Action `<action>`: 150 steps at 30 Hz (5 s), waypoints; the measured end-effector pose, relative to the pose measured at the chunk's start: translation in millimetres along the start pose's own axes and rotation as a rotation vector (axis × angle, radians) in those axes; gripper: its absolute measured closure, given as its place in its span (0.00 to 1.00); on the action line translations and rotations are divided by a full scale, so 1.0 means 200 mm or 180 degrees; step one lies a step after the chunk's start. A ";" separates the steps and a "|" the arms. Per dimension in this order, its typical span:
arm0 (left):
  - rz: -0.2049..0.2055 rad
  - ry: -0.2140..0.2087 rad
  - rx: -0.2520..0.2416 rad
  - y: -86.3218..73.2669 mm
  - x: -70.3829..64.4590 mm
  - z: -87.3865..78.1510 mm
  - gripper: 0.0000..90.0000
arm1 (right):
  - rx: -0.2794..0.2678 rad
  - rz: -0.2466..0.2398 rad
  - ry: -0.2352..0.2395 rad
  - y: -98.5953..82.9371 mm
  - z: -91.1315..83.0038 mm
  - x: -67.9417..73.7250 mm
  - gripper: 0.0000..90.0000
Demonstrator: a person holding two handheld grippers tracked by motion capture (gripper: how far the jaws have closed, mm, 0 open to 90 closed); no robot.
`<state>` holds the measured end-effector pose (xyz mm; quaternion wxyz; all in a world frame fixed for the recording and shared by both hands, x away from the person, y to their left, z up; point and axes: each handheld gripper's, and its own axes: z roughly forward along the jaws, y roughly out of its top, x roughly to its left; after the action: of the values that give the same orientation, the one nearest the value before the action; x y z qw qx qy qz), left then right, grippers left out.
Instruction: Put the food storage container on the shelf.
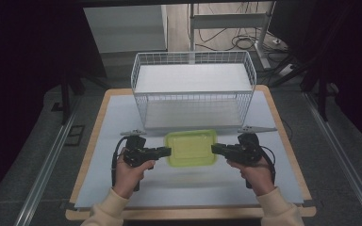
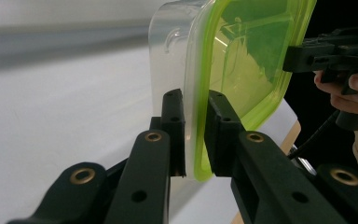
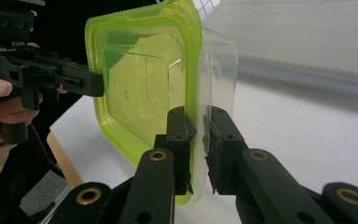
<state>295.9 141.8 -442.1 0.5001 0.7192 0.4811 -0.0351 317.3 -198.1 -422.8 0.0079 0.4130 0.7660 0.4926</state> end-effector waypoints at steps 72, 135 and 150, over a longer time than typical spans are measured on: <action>0.0125 0.0009 -0.0185 0.65 -0.04 -0.10 0.88 | -0.0315 -0.0028 0.0049 0.59 -0.07 -0.06 0.89; -0.0113 0.0306 -0.0138 1.14 0.27 0.17 0.45 | -0.0247 0.0394 -0.0429 1.01 0.18 -0.38 0.65; 0.0055 0.0303 -0.0381 1.12 0.24 0.09 0.19 | -0.0402 0.0214 -0.0493 0.99 0.13 -0.34 0.41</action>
<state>491.9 151.9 -323.2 0.5190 0.6930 0.4993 0.0323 496.4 -189.2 -312.7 0.0766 0.4740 0.7161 0.5066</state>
